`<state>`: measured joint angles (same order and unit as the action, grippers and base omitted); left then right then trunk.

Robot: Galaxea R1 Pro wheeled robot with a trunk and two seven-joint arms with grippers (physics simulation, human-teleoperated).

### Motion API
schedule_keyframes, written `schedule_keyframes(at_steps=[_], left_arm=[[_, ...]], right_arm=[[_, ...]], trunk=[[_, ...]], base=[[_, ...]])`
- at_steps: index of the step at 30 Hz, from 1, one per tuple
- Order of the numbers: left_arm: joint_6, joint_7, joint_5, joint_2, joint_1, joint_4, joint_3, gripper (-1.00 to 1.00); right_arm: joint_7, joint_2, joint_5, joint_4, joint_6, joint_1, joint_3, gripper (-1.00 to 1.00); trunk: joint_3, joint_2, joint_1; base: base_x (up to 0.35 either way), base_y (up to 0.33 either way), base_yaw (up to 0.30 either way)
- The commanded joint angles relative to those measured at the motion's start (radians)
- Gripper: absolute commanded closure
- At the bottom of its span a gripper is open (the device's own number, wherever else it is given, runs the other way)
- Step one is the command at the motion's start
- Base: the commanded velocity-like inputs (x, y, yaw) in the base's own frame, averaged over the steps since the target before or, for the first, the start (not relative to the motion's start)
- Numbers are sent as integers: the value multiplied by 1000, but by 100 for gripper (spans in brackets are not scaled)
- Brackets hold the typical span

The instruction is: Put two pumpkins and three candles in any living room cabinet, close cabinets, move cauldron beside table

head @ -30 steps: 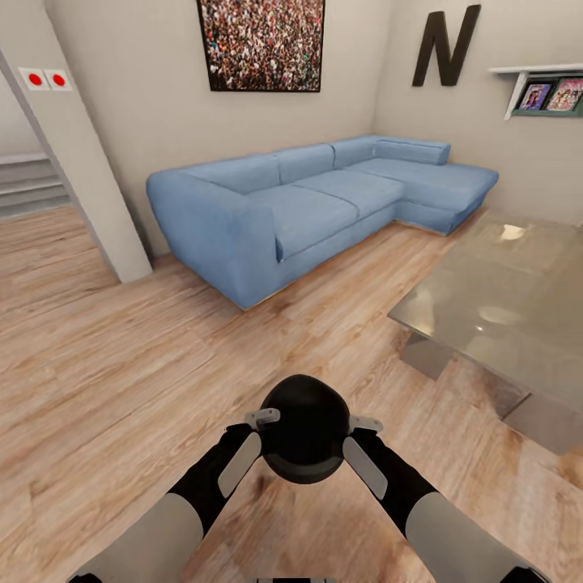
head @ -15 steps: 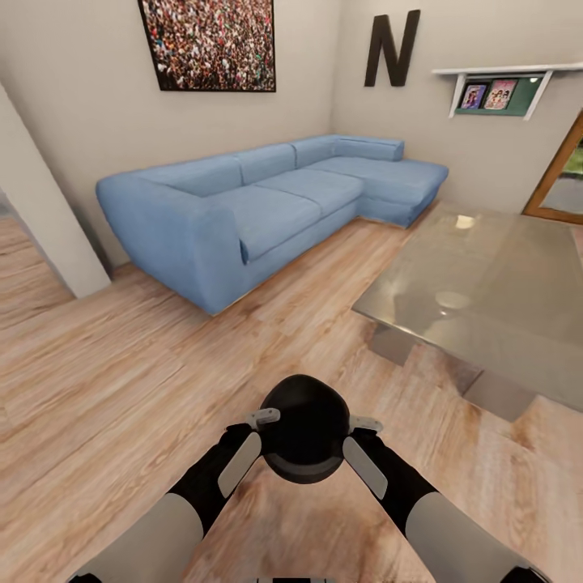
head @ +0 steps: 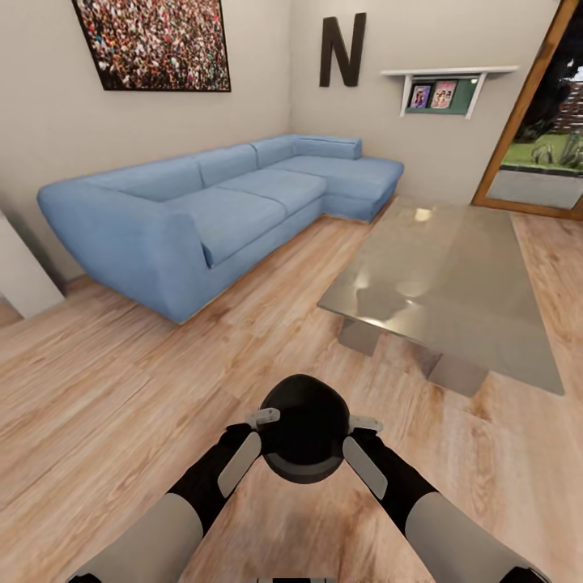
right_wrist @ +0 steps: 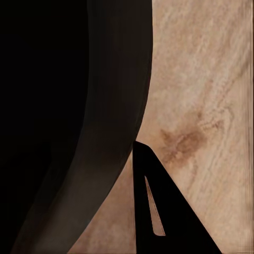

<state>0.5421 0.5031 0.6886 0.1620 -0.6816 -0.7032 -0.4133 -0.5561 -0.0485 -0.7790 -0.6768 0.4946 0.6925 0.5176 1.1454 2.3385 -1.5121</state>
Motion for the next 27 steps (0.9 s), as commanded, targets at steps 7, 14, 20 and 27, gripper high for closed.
schedule_keyframes(at_steps=[7,14,20,27], left_arm=[[1,11,11,-7,-1,-5,-8,100],[1,11,11,-7,-1,-6,-8,100],[1,11,11,-7,-1,-6,-8,100],[1,11,11,-7,-1,-6,-8,100]], right_arm=[[-6,2,-39,-1,-8,2,9,100],[-6,1,-39,-1,-8,2,9,100],[-7,1,-39,-1,-8,2,9,100],[-6,1,-39,-1,-8,2,9,100]], trunk=[[1,0,0],[1,0,0],[1,0,0],[1,0,0]], base=[[0,0,-277],[0,0,-277],[0,0,-277],[0,0,-277]])
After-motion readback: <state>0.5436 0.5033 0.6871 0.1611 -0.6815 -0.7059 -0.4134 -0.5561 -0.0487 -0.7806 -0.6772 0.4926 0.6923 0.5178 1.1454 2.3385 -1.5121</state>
